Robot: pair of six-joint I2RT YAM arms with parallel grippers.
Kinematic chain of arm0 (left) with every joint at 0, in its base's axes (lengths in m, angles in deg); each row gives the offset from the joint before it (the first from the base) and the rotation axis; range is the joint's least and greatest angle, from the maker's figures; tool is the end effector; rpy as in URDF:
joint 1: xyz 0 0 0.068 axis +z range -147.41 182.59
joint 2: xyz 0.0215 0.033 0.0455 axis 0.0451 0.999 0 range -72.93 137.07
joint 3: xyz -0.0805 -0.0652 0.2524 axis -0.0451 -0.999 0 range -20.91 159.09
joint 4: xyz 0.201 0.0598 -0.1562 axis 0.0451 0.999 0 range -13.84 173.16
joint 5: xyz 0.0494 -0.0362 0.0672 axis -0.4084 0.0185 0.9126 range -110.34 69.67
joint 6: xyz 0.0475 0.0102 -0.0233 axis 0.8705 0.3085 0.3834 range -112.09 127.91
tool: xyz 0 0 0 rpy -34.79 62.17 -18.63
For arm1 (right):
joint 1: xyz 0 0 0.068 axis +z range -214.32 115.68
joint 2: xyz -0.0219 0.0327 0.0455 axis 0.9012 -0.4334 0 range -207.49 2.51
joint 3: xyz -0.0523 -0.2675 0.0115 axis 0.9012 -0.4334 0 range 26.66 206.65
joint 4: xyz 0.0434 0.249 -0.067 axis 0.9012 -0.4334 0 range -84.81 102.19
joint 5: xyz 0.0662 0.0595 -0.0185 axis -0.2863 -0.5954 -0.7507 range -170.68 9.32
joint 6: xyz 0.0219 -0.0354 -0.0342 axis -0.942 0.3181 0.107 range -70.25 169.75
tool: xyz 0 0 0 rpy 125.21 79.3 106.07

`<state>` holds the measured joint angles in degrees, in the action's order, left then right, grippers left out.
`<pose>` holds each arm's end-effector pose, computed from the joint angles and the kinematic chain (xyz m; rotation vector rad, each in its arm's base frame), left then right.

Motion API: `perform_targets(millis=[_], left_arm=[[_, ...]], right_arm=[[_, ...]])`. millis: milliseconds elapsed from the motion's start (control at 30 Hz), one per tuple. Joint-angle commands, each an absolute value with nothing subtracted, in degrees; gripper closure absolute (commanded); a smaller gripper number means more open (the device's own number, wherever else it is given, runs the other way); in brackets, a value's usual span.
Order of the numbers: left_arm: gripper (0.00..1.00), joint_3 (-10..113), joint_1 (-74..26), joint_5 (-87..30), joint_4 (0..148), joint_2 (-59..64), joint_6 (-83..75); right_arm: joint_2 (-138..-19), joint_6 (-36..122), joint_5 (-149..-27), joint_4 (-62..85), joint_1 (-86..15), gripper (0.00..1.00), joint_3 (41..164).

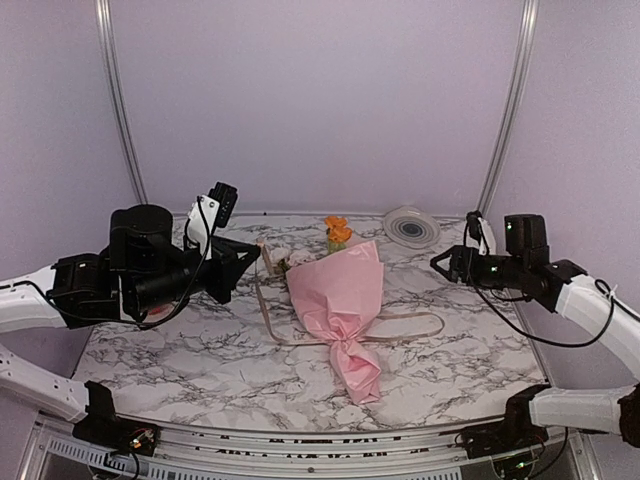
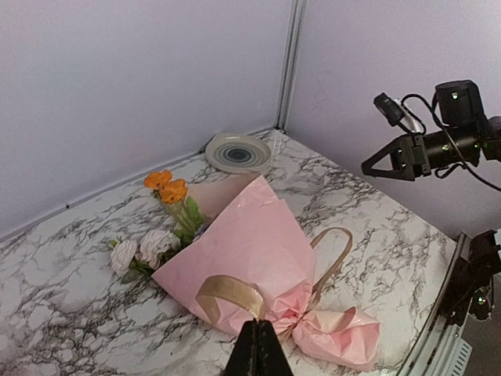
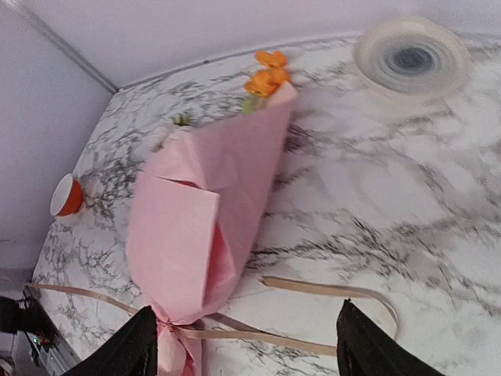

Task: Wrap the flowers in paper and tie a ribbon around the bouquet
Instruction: Pass from the left arm to the right

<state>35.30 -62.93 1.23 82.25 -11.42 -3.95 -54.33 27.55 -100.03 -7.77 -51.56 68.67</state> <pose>0.1149 -0.2208 0.3615 0.5555 1.7133 -0.6459 0.2082 0.0593 0.2684 -0.0145 2.2279 0.7092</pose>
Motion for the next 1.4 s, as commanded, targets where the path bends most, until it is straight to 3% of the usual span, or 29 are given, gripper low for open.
perform_targets(millis=[0, 100, 200, 367, 567, 633, 733, 933, 1133, 1233, 1367], left_arm=[[1.00, 40.75, -65.00, -6.31, 75.11, -9.80, 5.36], [1.00, 42.54, -65.76, -7.41, 73.06, -9.05, 6.62], [1.00, 44.07, -65.79, -7.44, 71.46, -8.35, 7.44], [1.00, 45.05, -65.79, -5.96, 69.40, -7.72, 8.91], [1.00, 46.28, -65.79, -3.72, 69.40, -6.15, 10.79], [1.00, 46.79, -65.85, -4.13, 69.85, -5.60, 11.44], [1.00, 47.05, -65.71, -1.24, 70.56, -6.05, 12.52], [1.00, 46.21, -65.63, 4.50, 73.26, -7.64, 12.61], [1.00, 38.19, -60.30, 19.15, 83.20, -9.66, -1.90], [0.79, 27.41, -57.02, 13.52, 83.66, -10.24, -10.50], [0.39, 15.13, -58.98, 0.11, 74.01, -9.75, -11.05]], right_arm=[[-59.77, 38.52, -111.82, 2.83, -36.15, 0.25, 74.38], [-67.37, 45.34, -120.19, 12.30, -25.72, 0.25, 77.66], [-77.10, 55.07, -122.07, 10.94, -19.40, 0.23, 85.28], [-88.28, 59.27, -125.04, 11.70, -18.44, 0.22, 90.94], [-92.92, 59.31, -133.45, 13.76, -18.35, 0.33, 90.81], [-94.30, 55.22, -134.91, 20.22, -18.31, 0.41, 88.66], [-97.20, 54.17, -133.41, 18.76, -18.26, 0.64, 89.28], [-95.51, 51.91, -133.65, 22.31, -18.26, 1.00, 84.71], [-90.99, 49.01, -132.19, 25.28, -18.26, 1.00, 80.92], [-89.18, 46.71, -132.72, 26.12, -18.26, 1.00, 79.21], [-86.53, 43.95, -132.80, 28.85, -18.27, 1.00, 76.72]])
